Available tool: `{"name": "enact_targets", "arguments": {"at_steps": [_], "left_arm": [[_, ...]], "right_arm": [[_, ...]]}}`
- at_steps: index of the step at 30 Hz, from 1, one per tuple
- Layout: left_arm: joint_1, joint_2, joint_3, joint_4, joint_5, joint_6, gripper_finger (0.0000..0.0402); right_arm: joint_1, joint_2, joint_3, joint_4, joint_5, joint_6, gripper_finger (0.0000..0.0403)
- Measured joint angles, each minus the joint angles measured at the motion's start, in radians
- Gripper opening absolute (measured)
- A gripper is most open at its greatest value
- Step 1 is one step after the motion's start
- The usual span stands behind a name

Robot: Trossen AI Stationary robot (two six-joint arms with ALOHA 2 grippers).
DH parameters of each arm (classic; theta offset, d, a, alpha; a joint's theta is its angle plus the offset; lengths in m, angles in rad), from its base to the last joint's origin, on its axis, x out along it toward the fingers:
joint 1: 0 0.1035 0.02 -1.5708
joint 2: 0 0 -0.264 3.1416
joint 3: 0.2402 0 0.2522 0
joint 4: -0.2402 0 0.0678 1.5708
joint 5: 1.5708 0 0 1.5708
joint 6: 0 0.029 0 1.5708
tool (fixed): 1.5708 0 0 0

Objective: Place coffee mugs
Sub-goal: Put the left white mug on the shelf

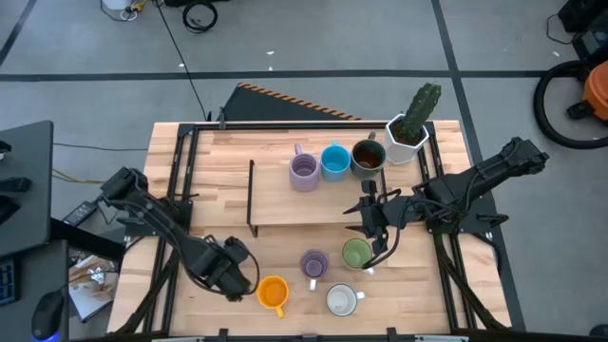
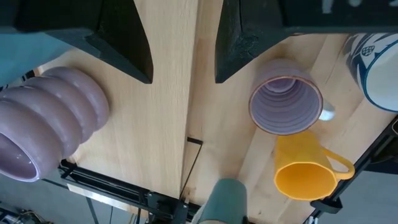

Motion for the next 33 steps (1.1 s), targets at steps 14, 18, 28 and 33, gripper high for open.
{"name": "enact_targets", "arguments": {"at_steps": [14, 18, 28, 33], "left_arm": [[-0.128, -0.062, 0.149, -0.202, -0.008, 0.439, 0.0031], [-0.166, -0.062, 0.231, -0.336, -0.060, 0.460, 0.0031], [-0.215, -0.059, 0.289, -0.369, -0.233, 0.755, 0.0031], [-0.214, -0.058, 0.289, -0.367, -0.261, 0.855, 0.0031]], "right_arm": [[0.000, 0.000, 0.000, 0.000, 0.000, 0.000, 0.0178], [0.000, 0.000, 0.000, -0.001, 0.000, 0.000, 0.0178], [0.000, 0.000, 0.000, -0.020, 0.000, 0.008, 0.0178], [0.000, 0.000, 0.000, -0.026, 0.000, 0.023, 0.0178]]}}
